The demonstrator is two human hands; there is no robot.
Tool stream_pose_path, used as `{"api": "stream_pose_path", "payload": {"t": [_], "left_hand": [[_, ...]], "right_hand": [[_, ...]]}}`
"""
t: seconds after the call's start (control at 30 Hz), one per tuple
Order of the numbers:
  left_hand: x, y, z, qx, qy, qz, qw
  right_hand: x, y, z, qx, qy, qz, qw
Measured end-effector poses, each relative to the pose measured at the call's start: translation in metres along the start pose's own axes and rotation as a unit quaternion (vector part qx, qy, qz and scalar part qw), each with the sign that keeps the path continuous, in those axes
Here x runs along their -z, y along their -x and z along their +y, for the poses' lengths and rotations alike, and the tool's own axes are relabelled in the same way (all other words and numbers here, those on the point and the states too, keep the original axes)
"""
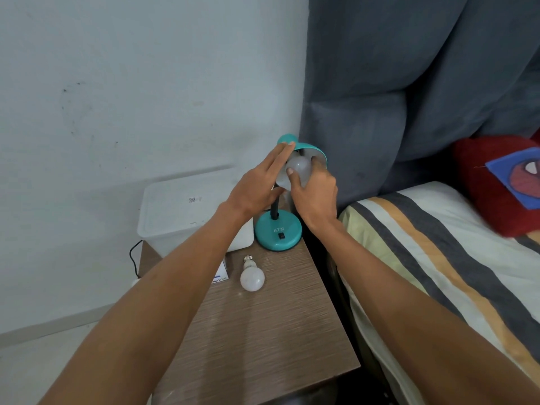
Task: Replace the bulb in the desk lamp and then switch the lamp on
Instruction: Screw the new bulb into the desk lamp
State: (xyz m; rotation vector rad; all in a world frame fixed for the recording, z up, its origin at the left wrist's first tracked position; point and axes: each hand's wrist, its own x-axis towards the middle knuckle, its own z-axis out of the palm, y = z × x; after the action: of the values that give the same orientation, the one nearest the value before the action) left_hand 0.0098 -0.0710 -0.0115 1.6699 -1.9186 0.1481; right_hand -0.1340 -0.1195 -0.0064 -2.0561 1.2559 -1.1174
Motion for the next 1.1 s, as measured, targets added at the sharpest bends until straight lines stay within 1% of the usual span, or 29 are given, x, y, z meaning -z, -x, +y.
{"api": "stream_pose_path", "payload": {"t": [0.07,0.13,0.2,0.33,0.4,0.53,0.63,0.7,0.8,0.87,0.93,1.0,1.1], "left_hand": [[-0.0006,-0.0001,-0.0012,-0.001,-0.006,-0.003,1.000],[-0.0007,-0.0003,-0.0023,-0.001,-0.007,-0.005,1.000],[-0.0013,-0.0003,-0.0020,-0.001,-0.001,-0.002,1.000],[-0.0007,0.0003,-0.0015,0.002,-0.005,0.000,1.000],[-0.0007,0.0001,-0.0014,-0.003,-0.004,0.002,1.000],[-0.0010,-0.0006,-0.0015,0.002,-0.010,-0.005,1.000],[-0.0008,-0.0001,-0.0025,0.007,-0.009,-0.005,1.000],[-0.0007,0.0001,-0.0015,0.006,-0.007,-0.004,1.000],[-0.0005,-0.0002,-0.0010,0.004,-0.004,0.000,1.000],[-0.0006,-0.0008,-0.0023,0.002,-0.004,0.002,1.000],[-0.0010,-0.0013,-0.0025,0.002,-0.004,-0.002,1.000],[-0.0016,-0.0010,-0.0019,0.001,-0.006,-0.005,1.000],[-0.0008,-0.0002,-0.0019,0.006,-0.008,-0.006,1.000]], "right_hand": [[0.0003,0.0016,0.0007,0.060,0.013,0.008,0.998],[-0.0003,0.0008,0.0034,0.102,0.050,-0.005,0.994],[-0.0001,-0.0009,0.0057,0.097,0.074,-0.031,0.992],[0.0028,-0.0050,0.0038,0.014,0.000,-0.029,0.999],[0.0037,-0.0047,0.0015,0.003,-0.010,-0.022,1.000],[0.0023,0.0000,0.0015,0.086,0.032,0.004,0.996],[-0.0008,0.0000,0.0047,0.121,0.084,-0.011,0.989],[-0.0011,-0.0003,0.0072,0.108,0.088,-0.032,0.990],[0.0024,-0.0031,0.0029,0.026,0.009,-0.031,0.999],[0.0022,-0.0041,0.0004,-0.011,-0.015,-0.030,0.999],[0.0004,-0.0024,0.0006,0.007,-0.002,-0.018,1.000],[-0.0017,0.0003,0.0022,0.056,0.018,-0.003,0.998],[-0.0044,0.0002,0.0054,0.113,0.078,-0.012,0.990]]}}
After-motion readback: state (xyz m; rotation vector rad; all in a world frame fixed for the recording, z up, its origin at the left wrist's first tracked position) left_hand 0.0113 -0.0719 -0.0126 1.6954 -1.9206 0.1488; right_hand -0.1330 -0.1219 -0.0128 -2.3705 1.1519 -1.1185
